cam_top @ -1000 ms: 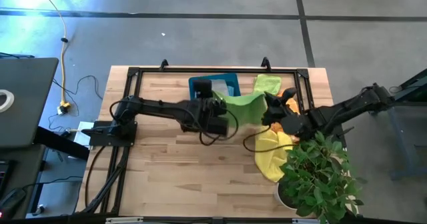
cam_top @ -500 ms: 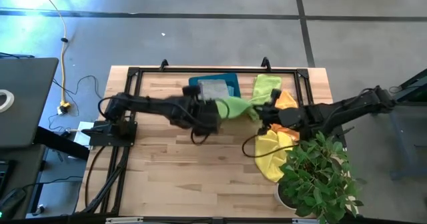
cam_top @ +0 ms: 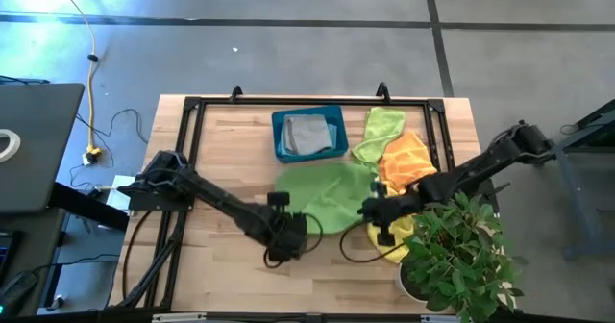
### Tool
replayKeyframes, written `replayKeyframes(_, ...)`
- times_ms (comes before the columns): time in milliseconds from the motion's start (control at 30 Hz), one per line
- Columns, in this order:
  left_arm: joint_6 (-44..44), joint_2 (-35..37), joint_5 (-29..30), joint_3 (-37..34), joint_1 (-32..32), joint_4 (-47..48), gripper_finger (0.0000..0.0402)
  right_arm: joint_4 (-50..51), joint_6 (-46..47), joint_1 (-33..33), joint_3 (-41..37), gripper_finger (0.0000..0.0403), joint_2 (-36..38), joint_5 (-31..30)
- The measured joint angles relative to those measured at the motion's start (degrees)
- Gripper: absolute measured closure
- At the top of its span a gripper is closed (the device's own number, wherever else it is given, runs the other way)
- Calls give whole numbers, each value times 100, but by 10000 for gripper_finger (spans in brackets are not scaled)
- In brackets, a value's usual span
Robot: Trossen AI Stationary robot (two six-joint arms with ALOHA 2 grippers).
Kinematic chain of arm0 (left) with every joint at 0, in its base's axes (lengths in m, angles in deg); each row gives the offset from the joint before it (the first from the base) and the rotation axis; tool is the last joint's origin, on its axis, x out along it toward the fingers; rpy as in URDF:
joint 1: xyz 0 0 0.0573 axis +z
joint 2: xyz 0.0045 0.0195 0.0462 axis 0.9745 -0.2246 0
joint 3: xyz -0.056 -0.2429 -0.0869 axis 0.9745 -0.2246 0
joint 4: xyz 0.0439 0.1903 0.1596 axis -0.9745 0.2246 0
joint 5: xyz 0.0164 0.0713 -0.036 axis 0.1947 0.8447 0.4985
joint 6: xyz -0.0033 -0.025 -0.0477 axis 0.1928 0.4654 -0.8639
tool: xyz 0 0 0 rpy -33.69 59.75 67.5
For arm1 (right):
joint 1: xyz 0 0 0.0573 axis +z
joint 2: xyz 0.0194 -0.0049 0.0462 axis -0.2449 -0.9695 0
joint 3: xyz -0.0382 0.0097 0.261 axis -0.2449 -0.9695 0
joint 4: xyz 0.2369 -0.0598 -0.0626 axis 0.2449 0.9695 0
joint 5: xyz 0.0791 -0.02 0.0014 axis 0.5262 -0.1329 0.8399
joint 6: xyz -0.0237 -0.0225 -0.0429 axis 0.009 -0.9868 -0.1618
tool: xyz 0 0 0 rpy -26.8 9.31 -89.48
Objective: Fold microfiber towels
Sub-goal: Fold the bottom left green microfiber cloth
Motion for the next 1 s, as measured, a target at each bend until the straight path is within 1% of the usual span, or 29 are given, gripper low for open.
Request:
replayKeyframes(133,-336,4,-318,-194,-267,-390,401,-220,326,268,0,403,-463,189)
replayKeyframes(267,-781,3,-650,-274,-495,-672,401,-678,602,501,0,403,-820,408)
replayKeyframes(433,-1091,4,-1093,-343,-723,-1014,401,-1205,765,737,-1,403,-1101,933)
replayKeyframes(567,-1063,4,-1392,-343,-815,-1181,401,-1361,777,846,0,403,-1120,1472)
replayKeyframes(767,-655,4,-1771,-343,-803,-1282,401,-1369,729,871,-1,403,-1091,2120)
replayKeyframes(900,-533,4,-2572,-343,-761,-1319,401,-1469,622,869,-2,403,-1091,2673)
replayKeyframes(967,-507,4,-2890,-343,-772,-1332,401,-1542,553,869,0,403,-1091,2736)
replayKeyframes(1000,-482,4,-2903,-343,-791,-1332,401,-1540,459,858,-1,403,-1091,2674)
